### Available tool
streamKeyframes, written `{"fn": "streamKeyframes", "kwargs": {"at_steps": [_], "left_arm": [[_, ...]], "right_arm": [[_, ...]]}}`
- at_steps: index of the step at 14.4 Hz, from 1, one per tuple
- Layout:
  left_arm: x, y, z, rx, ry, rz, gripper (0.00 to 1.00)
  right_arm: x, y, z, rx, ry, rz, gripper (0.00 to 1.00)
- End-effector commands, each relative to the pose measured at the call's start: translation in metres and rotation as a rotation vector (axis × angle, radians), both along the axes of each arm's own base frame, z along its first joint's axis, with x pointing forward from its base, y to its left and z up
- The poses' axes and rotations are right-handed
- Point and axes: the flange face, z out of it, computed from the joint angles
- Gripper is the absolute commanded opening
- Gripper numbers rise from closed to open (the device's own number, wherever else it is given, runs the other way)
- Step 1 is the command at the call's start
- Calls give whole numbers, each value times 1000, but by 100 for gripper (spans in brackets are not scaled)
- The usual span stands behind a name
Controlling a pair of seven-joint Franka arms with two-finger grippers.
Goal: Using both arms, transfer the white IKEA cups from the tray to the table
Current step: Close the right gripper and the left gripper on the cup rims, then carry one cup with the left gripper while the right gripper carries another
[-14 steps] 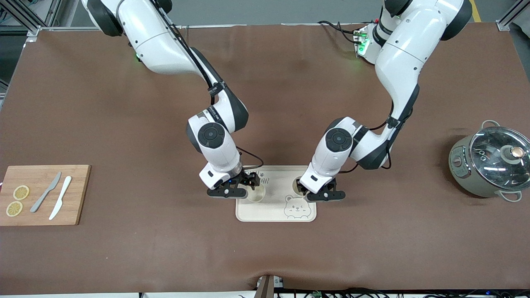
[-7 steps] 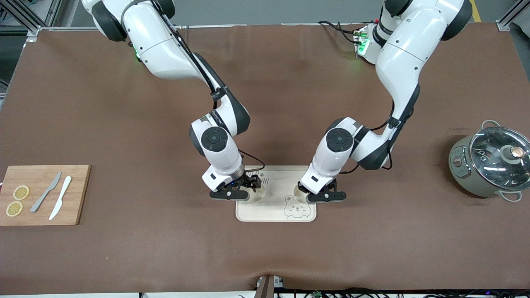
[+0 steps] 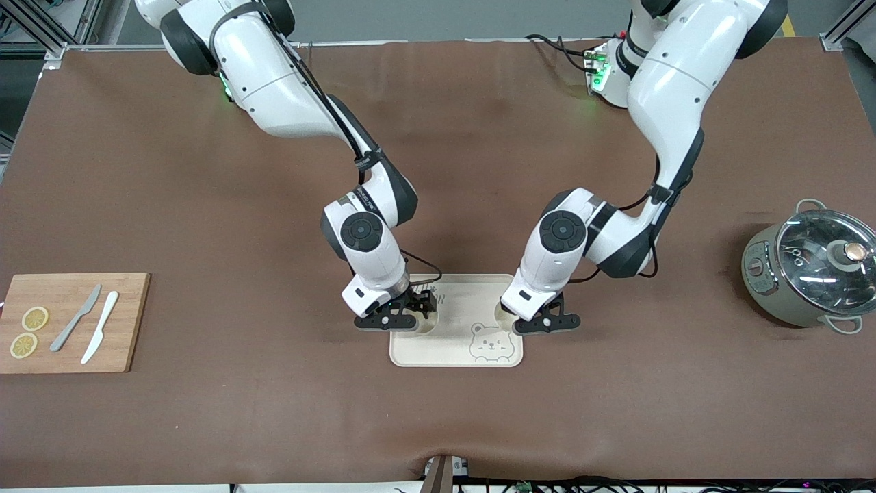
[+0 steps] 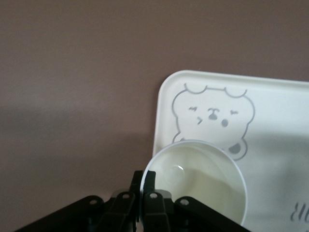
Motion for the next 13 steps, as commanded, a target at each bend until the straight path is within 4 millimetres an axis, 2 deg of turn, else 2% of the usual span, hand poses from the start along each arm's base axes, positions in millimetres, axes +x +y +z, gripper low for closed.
{"fn": "streamKeyframes", "kwargs": {"at_steps": [1, 2, 3, 5, 6, 9, 13], "left_arm": [[-35, 33, 54, 71, -12, 21, 0], [-44, 43, 70, 65, -18, 23, 0], [-49, 57, 81, 49, -13, 38, 0], [-61, 79, 94, 24, 3, 48, 0], [-66, 97, 96, -1, 5, 44, 0], [-85, 141, 86, -60, -30, -8, 0], [-103, 185, 59, -77, -61, -87, 0]], "right_arm": [[3, 7, 4, 1, -17, -8, 93], [3, 7, 4, 1, -15, -9, 71], [3, 6, 4, 2, -14, -13, 54], [3, 6, 4, 3, -14, -14, 26], [3, 5, 3, 3, -12, -15, 15], [3, 5, 3, 4, -13, -17, 2], [3, 5, 5, 10, -12, -22, 0]]}}
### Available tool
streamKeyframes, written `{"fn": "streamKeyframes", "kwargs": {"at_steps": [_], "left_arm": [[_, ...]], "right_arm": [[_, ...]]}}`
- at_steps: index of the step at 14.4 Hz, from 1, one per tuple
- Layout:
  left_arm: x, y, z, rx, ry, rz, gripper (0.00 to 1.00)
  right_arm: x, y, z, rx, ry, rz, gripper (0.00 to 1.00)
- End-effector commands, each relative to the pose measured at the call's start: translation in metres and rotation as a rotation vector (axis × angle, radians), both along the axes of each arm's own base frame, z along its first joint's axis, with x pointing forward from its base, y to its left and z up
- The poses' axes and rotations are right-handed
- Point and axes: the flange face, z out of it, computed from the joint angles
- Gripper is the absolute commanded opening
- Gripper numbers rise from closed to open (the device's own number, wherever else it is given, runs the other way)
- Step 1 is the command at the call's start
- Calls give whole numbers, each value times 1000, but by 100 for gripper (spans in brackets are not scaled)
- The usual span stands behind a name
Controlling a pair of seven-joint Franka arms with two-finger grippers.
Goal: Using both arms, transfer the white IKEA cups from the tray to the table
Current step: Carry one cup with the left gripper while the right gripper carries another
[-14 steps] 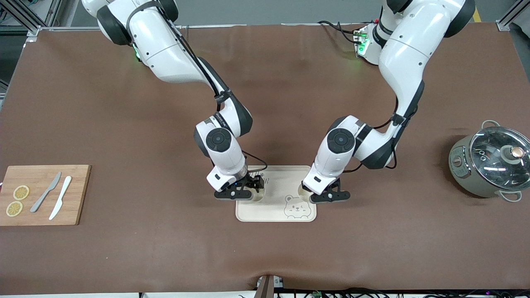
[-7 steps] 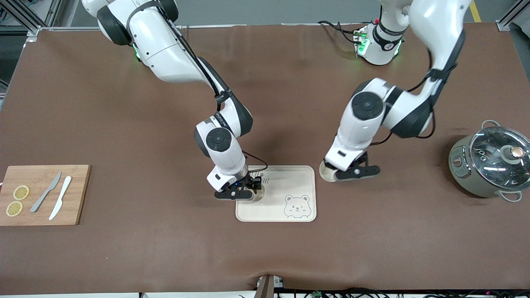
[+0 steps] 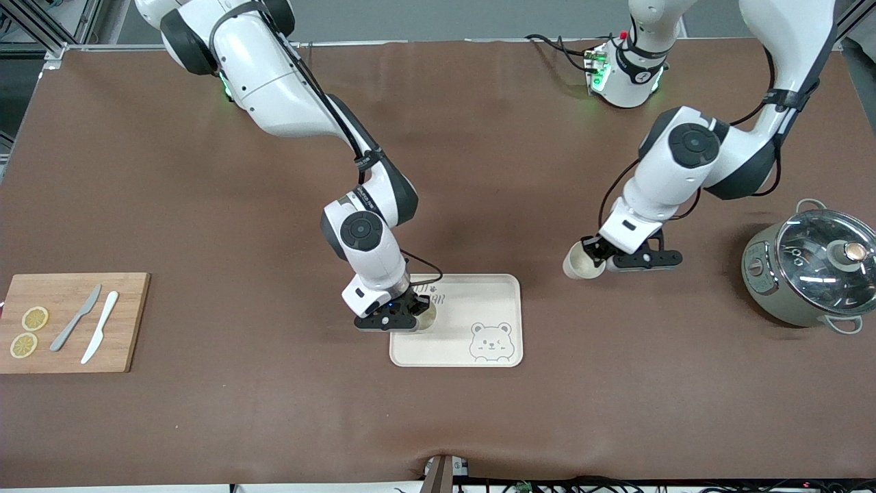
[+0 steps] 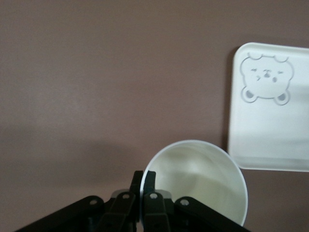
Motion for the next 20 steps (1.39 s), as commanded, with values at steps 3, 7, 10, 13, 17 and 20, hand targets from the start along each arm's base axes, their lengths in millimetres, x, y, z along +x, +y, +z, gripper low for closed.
{"fn": "streamKeyframes", "kwargs": {"at_steps": [3, 7, 10, 13, 17, 20], "left_arm": [[-23, 35, -19, 54, -57, -81, 0], [-31, 84, -42, 59, -145, -119, 0], [-29, 109, -56, 49, -155, -147, 0], [-25, 119, -67, 13, -142, -133, 0], [-26, 122, -82, -18, -110, -126, 0], [-27, 128, -86, -3, -103, -127, 0]], "right_arm": [[14, -11, 28, 27, -16, -40, 0], [35, -71, 115, 7, 63, -42, 0], [45, -176, 199, -10, 154, 106, 0], [40, -272, 244, -17, 225, 149, 0], [37, -361, 248, -27, 264, 215, 0], [38, -391, 215, -36, 241, 252, 0]]}}
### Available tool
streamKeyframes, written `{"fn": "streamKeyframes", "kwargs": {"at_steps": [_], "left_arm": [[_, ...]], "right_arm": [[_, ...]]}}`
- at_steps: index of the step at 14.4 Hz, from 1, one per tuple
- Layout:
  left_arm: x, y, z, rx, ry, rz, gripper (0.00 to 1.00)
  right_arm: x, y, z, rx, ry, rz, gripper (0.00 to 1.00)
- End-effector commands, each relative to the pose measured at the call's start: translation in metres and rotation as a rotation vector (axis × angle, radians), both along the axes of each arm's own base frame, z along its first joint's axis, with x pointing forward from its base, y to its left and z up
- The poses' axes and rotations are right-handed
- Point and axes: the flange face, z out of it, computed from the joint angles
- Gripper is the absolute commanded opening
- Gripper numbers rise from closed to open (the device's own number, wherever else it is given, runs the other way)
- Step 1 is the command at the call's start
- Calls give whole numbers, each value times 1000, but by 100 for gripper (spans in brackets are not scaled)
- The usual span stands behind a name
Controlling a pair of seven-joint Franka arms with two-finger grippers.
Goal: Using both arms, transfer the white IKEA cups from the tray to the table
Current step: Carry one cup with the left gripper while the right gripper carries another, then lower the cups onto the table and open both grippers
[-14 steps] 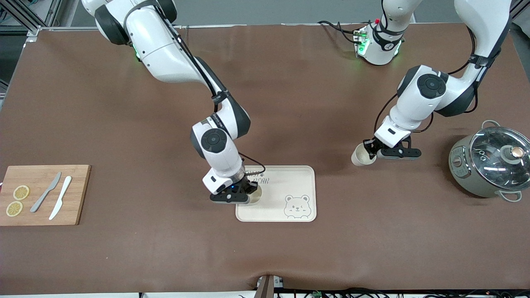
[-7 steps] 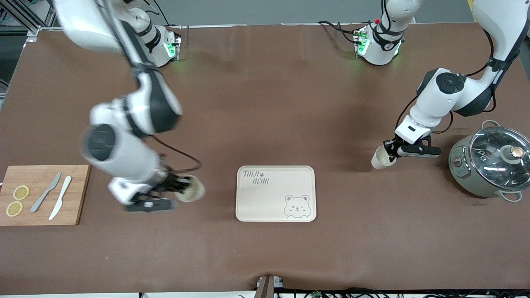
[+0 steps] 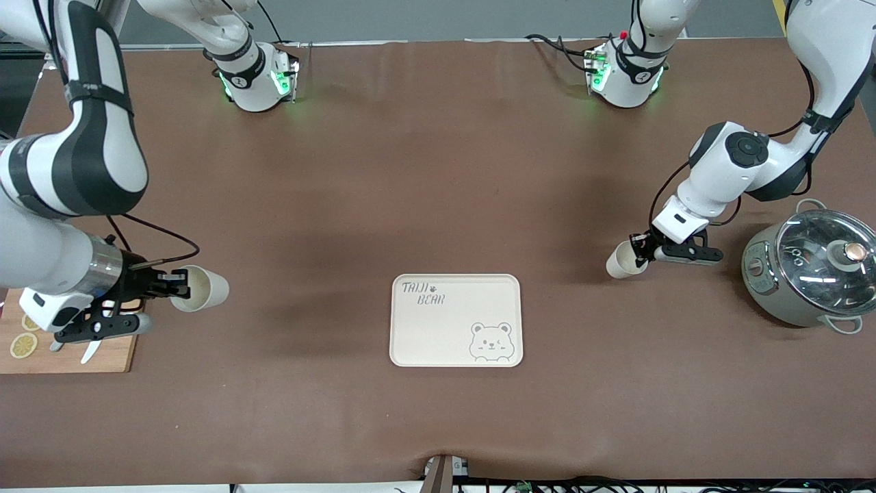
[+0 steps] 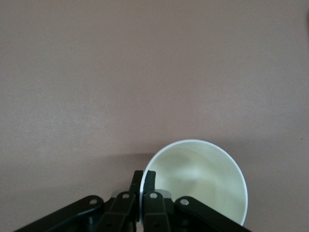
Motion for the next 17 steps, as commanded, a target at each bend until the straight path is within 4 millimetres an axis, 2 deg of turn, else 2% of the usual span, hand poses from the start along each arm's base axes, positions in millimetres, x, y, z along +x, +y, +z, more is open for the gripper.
{"fn": "streamKeyframes", "kwargs": {"at_steps": [1, 3, 6, 8, 13, 14, 15, 16, 17], "left_arm": [[2, 12, -3, 31, -20, -23, 0], [6, 27, -12, 45, -25, -35, 0], [11, 43, -24, 58, -30, -48, 0], [11, 43, -25, 59, -29, -47, 0], [15, 40, -21, 62, -39, -50, 0], [15, 40, -22, 65, -34, -50, 5], [15, 41, -23, 78, -24, -52, 55], [16, 39, -23, 91, -26, -72, 100], [15, 37, -23, 101, -31, -87, 100]], "right_arm": [[-8, -12, -28, 12, -33, 47, 0], [-12, -23, -57, 8, -57, 65, 0], [-27, -25, -107, 0, -58, 57, 0], [-36, -25, -137, -8, -83, 49, 0], [-44, -30, -172, -21, -134, 32, 0], [-44, -30, -178, -23, -142, 36, 0], [-45, -32, -185, -25, -143, 40, 0], [-45, -34, -191, -28, -150, 36, 0], [-45, -35, -200, -31, -156, 34, 0]]}}
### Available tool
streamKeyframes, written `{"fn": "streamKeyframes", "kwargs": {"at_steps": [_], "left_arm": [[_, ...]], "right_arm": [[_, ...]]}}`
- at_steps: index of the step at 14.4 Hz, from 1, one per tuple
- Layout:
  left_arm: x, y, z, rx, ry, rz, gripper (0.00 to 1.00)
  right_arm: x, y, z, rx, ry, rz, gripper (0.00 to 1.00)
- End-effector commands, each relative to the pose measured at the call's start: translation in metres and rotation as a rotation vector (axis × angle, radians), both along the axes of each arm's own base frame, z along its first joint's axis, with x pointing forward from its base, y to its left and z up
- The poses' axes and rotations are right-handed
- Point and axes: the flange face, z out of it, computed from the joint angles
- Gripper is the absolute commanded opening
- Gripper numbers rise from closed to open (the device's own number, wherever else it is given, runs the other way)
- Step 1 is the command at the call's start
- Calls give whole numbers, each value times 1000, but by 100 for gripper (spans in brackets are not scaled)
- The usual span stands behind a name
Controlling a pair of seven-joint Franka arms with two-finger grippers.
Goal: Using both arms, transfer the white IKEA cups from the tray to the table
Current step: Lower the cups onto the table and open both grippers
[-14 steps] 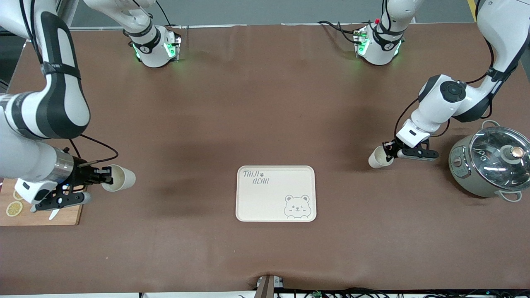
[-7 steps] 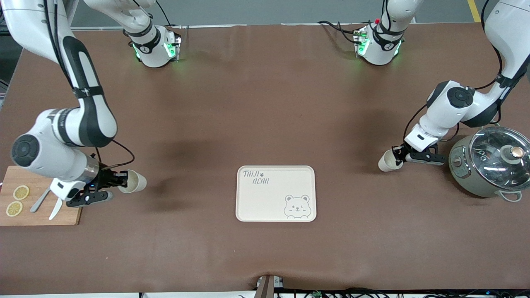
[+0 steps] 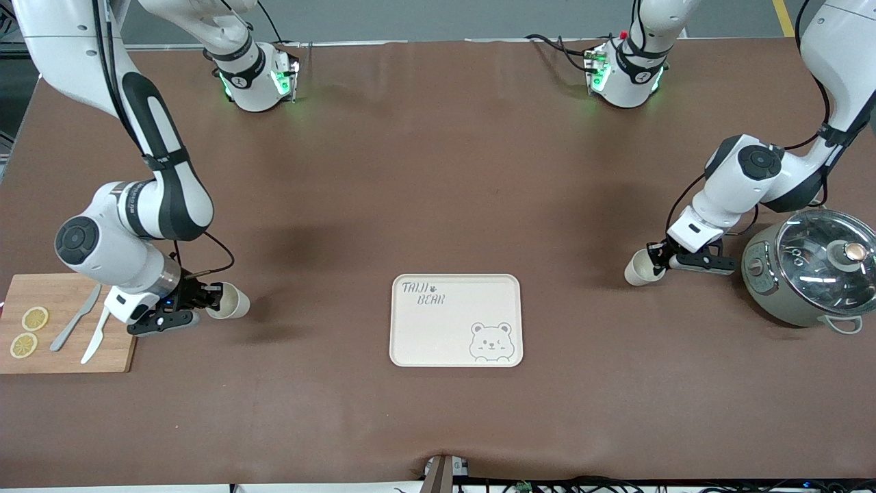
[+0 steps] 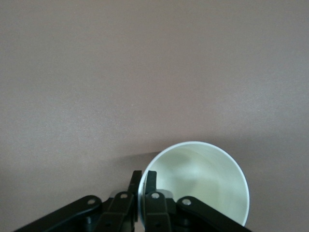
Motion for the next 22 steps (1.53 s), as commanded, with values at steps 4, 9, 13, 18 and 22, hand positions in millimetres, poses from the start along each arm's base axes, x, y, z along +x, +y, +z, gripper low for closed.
{"fn": "streamKeyframes", "kwargs": {"at_steps": [4, 9, 13, 18, 22], "left_arm": [[1, -2, 6, 50, -12, 1, 100], [-5, -32, 26, 143, 28, 32, 100], [-1, -44, 53, 140, 59, 85, 100], [27, -37, 96, 187, 123, 139, 100], [66, -15, 152, 145, 157, 156, 100]], "right_arm": [[-3, -21, -42, -6, -22, 17, 0], [-2, -22, -52, -9, -32, 14, 0], [4, -23, -41, -8, -45, 12, 100], [49, -39, 77, 33, 147, 22, 100], [27, -50, 206, -4, 150, 27, 100]]}}
